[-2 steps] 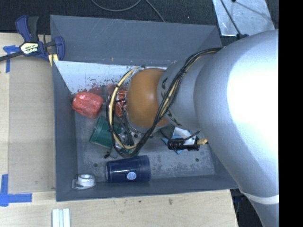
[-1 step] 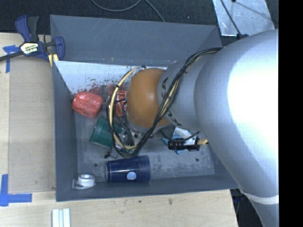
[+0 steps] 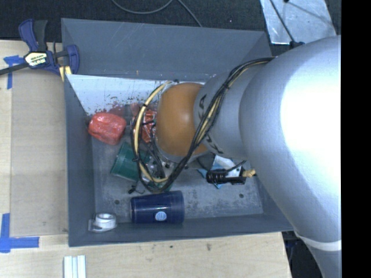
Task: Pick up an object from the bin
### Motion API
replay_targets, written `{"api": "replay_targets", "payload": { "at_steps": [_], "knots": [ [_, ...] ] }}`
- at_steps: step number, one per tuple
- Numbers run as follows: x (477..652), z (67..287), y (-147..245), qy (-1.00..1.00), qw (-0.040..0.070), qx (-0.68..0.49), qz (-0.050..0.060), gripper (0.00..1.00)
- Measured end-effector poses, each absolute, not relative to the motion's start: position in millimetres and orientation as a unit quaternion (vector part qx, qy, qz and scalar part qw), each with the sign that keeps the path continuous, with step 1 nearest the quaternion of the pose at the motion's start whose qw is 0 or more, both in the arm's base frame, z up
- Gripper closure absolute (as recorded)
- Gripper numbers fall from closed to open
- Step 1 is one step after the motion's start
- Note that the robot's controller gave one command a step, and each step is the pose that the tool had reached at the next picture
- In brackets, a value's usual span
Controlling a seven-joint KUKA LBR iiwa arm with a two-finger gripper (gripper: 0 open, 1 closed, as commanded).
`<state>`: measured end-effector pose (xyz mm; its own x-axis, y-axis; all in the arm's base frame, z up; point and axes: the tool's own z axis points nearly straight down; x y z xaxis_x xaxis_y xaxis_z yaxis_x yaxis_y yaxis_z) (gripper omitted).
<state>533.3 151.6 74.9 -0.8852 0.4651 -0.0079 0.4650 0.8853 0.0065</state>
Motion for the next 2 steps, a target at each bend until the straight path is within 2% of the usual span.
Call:
{"api": "replay_targets", "payload": {
  "at_steps": [2],
  "knots": [
    [531.5,115.0,150.7,0.971,0.001,0.239,0.000,1.00]
  ]
}}
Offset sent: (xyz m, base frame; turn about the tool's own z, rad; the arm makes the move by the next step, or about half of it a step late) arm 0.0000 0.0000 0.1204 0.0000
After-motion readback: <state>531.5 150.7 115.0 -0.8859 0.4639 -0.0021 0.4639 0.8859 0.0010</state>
